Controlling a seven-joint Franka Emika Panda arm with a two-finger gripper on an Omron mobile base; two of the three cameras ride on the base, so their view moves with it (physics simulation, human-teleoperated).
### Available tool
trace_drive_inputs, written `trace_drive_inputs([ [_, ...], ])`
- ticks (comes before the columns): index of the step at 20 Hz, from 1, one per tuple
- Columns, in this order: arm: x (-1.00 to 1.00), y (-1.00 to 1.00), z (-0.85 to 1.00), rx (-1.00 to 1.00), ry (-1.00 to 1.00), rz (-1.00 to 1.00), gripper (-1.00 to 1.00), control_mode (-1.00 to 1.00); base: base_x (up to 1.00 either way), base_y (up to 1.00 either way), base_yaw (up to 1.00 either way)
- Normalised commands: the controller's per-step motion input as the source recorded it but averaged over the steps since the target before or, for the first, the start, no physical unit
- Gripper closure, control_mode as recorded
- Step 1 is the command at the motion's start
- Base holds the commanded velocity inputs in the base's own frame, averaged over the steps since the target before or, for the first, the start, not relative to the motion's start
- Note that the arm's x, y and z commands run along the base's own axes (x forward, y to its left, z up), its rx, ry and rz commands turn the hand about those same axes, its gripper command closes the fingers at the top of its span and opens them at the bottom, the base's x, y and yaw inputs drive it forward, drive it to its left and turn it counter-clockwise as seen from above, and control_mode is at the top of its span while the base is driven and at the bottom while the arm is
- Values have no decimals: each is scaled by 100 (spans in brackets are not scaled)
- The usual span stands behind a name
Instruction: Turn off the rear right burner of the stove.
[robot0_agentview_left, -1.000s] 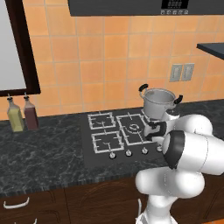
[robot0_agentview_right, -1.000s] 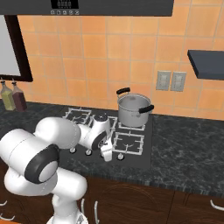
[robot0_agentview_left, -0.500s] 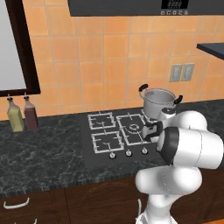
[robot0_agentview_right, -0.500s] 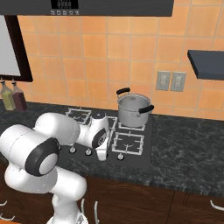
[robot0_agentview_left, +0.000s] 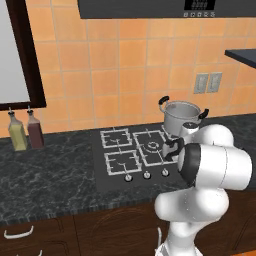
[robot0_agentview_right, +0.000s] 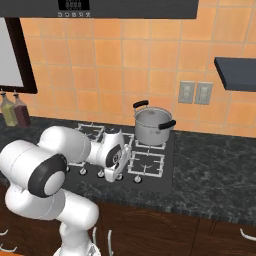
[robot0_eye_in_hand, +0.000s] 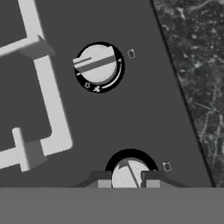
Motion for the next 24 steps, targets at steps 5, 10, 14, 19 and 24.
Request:
trace_drive_inputs([
  [5, -13, 16, -3, 18, 0, -43, 100, -100, 0, 0, 0],
  [10, -1, 14, 0, 19, 0, -46, 100, -100, 0, 0, 0],
  [14, 0, 8, 0, 18, 0, -49, 100, -100, 0, 0, 0],
  [19, 0, 5, 0, 16, 0, -53, 100, -100, 0, 0, 0],
  [24, 0, 1, 0, 16, 0, -57, 100, -100, 0, 0, 0],
])
